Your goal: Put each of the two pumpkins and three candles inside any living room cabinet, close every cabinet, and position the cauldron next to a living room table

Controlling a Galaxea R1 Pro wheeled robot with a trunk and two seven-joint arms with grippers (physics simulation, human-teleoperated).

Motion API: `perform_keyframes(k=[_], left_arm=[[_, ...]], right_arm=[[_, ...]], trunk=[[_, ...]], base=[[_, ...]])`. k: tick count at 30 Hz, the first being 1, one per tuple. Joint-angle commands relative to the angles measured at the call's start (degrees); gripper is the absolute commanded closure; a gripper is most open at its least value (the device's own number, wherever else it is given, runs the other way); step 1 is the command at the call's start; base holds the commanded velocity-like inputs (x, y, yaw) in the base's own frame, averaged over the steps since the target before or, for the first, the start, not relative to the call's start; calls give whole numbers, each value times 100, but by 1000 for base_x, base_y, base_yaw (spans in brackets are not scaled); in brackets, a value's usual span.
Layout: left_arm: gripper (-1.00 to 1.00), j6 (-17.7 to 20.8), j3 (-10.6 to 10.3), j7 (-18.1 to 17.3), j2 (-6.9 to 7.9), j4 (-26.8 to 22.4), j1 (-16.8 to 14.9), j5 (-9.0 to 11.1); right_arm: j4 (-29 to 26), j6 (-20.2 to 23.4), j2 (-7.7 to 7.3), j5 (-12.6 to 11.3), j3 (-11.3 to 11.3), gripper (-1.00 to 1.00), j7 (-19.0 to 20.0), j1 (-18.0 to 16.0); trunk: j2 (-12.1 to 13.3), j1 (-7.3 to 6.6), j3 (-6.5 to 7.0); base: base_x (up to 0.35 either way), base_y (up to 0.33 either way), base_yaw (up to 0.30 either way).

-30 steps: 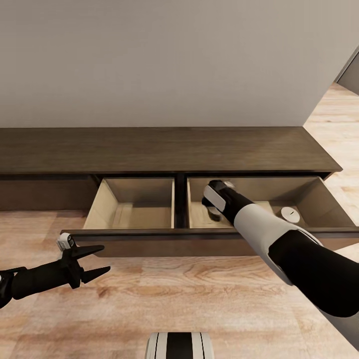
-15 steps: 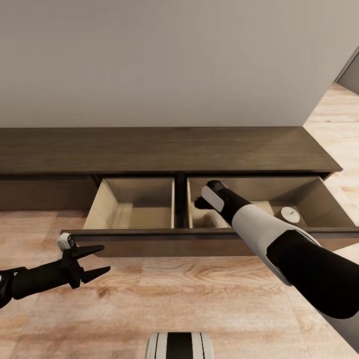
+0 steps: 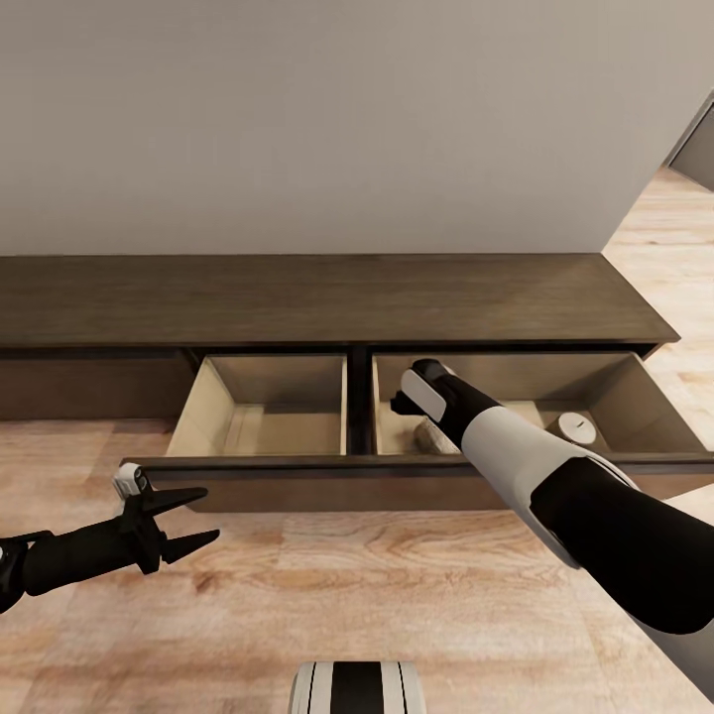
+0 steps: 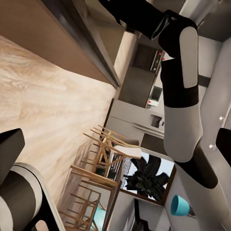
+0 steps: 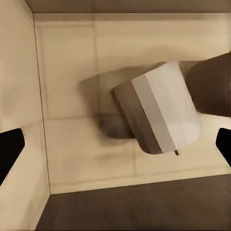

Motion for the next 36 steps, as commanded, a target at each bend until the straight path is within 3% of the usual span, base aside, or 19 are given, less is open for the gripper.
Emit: perform_keyframes(k=[1,11,28,36], left_arm=[[-100,2,-12,-58,6,4,-5,-42],[-100,2,-11,-58,6,4,-5,-38],[-100,2,-11,-55,4,4,-5,-36],[-100,2,-12,-50,-2,4,-9,-37]], right_arm=[[-3,26,-3,-63,46,-100,-31,-5],[20,662,14,-74,39,-100,80,-5],[21,1020,17,-83,35,-100,72,-5],[21,1140,-9,-198,35,-100,78,-5]], trunk=[[0,-3,19],[13,-29,240],[36,-73,617],[47,-93,794]], base=[[0,0,0],[0,0,0],[0,0,0],[0,0,0]])
